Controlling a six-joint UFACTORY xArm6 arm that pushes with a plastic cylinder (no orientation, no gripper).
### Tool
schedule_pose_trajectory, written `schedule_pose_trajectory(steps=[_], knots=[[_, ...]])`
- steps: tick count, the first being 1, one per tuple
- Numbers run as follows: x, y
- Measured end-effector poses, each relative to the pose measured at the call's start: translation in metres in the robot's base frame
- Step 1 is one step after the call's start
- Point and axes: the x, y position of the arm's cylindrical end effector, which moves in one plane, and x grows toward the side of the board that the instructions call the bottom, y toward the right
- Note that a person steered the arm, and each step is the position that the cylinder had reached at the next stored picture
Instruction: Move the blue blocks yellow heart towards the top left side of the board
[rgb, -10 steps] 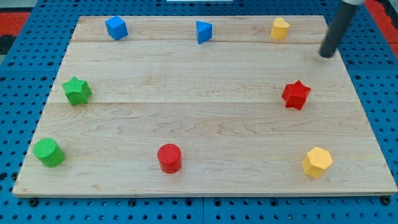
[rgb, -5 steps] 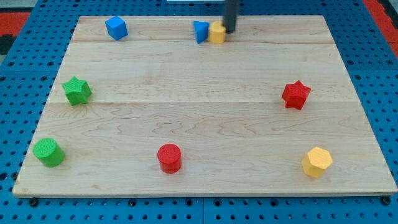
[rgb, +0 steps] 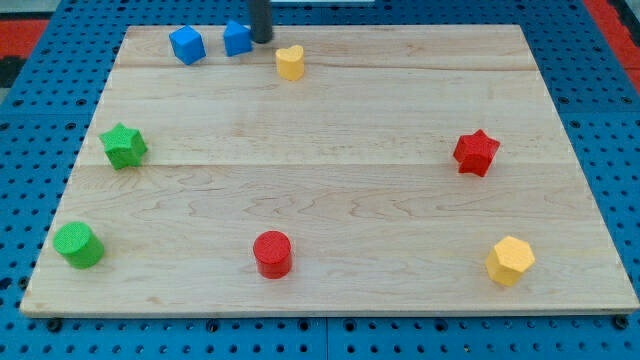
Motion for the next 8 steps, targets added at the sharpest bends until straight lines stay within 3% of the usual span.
schedule_pose_trajectory(steps=[1, 4, 5, 7, 8], knots=[[0.023, -0.053], [0.041, 0.113], [0.081, 0.126], [0.062, 0.018], [0.060, -0.004]])
